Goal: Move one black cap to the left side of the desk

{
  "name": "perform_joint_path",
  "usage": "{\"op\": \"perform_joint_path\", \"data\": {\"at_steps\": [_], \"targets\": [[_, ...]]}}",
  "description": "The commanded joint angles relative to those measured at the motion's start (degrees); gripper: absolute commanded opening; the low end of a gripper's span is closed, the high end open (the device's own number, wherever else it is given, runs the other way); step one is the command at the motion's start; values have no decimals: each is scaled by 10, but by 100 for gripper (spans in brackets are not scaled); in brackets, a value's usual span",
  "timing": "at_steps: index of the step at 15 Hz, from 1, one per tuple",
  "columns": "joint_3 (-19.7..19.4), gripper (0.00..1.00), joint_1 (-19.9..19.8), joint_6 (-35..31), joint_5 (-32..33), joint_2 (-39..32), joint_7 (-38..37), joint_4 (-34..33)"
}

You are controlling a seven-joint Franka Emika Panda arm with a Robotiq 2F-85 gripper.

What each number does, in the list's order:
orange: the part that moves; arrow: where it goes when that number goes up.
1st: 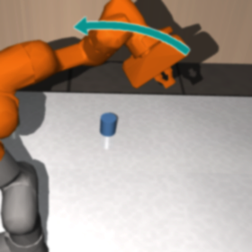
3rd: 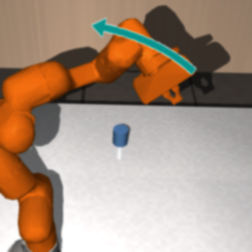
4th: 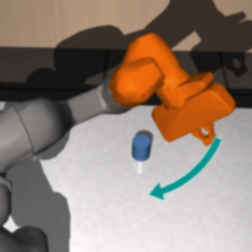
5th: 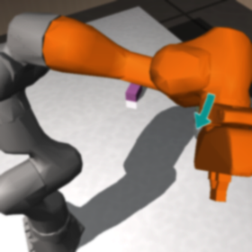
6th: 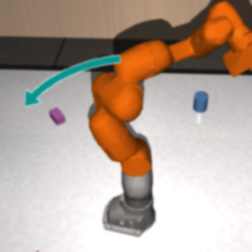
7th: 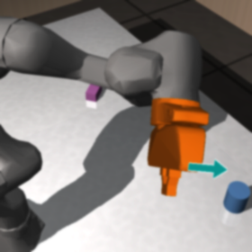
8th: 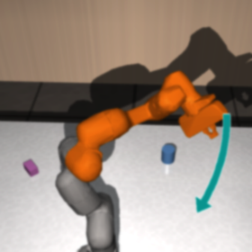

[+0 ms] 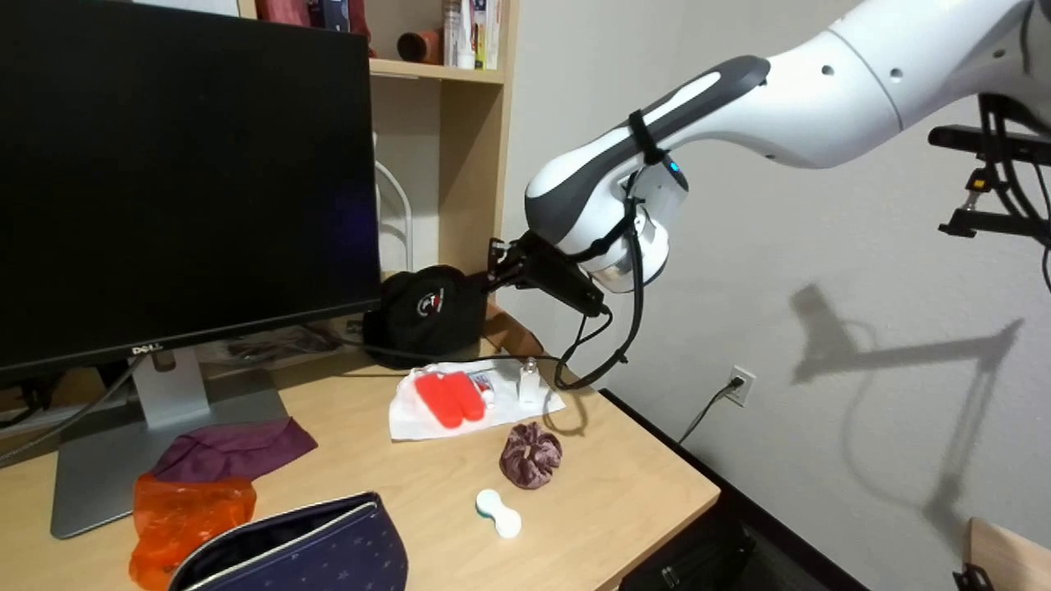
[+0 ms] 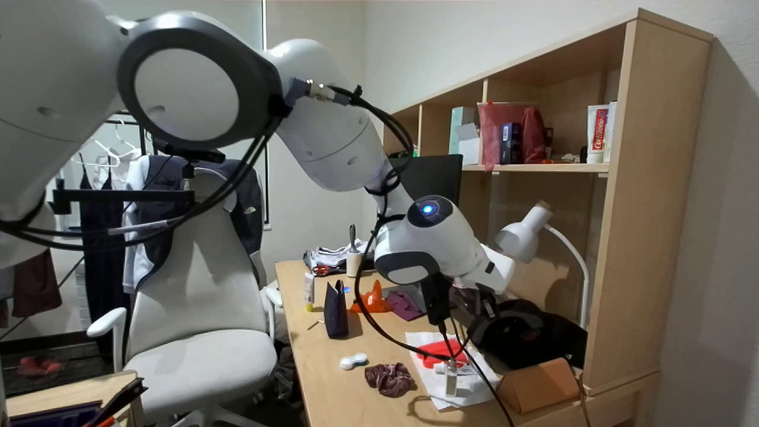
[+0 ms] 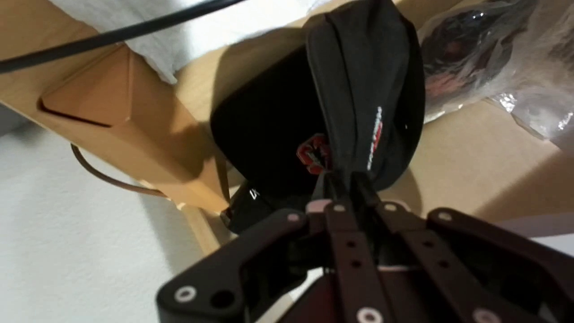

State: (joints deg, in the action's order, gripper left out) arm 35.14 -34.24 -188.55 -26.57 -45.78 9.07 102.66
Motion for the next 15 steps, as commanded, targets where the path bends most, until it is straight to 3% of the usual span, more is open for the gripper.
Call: {"op": "perform_joint_path", "data": {"at_steps": [1, 3, 5, 6, 7, 9, 15], "targets": [[97, 9, -98, -79, 13, 71, 25, 138], [128, 9, -128, -102, 19, 88, 20, 175], [147, 9, -152, -83, 24, 97, 18, 193], [153, 29, -162, -61, 23, 100, 17, 196], [122, 36, -154, -33, 103, 114, -76, 207], [113, 47, -156, -3, 133, 107, -99, 200], [64, 84, -133, 69, 148, 72, -112, 146]]}}
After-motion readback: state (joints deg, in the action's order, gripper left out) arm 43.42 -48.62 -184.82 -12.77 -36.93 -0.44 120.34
